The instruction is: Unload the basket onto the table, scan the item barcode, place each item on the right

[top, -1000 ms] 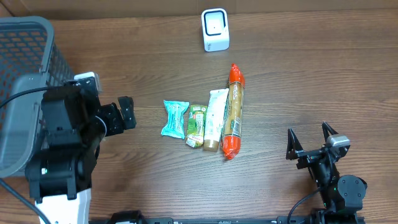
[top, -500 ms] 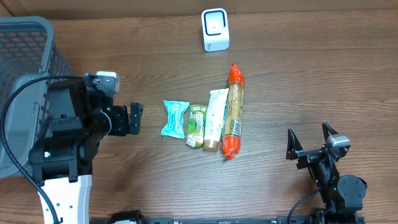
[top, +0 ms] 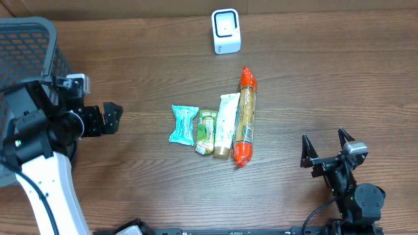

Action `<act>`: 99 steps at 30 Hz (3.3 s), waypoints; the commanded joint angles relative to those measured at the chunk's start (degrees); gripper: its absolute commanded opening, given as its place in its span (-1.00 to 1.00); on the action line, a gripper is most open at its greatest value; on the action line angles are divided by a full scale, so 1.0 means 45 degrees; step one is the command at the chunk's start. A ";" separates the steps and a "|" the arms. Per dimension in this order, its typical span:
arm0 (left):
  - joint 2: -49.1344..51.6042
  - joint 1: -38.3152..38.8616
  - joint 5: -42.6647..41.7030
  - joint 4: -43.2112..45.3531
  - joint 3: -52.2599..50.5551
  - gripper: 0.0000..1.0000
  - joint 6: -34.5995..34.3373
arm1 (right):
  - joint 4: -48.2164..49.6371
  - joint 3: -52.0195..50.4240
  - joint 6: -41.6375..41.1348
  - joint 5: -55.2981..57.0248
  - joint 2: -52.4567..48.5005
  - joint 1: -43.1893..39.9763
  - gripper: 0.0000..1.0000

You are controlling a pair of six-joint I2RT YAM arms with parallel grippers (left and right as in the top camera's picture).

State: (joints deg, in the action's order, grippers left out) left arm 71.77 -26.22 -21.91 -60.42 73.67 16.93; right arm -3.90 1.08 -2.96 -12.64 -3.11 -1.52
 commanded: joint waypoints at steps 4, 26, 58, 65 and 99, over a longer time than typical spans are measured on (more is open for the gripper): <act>0.1005 -0.0087 -0.0758 -0.0146 0.0131 0.99 0.0340 | 0.0073 -0.0136 0.0029 0.0092 0.0107 -0.0010 1.00; 0.1647 -0.0087 0.0204 -0.0151 0.0131 0.99 -0.0665 | 0.0073 -0.0136 0.0029 0.0092 0.0107 -0.0010 1.00; 0.1647 -0.0083 0.2433 0.0291 0.0131 0.99 -0.3055 | 0.0073 -0.0136 0.0029 0.0087 0.0107 -0.0010 1.00; 0.1647 -0.0083 0.2433 0.0291 0.0131 0.99 -0.3055 | 0.0073 -0.0136 0.0029 0.0087 0.0107 -0.0010 1.00; 0.1647 -0.0083 0.2433 0.0291 0.0131 0.99 -0.3055 | 0.0670 0.0899 -0.1015 -0.2977 -0.0884 -0.0010 1.00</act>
State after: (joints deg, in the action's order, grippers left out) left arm 78.89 -26.35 -11.29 -59.13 73.67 4.34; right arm -0.91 1.30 -6.66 -22.92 -4.36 -1.52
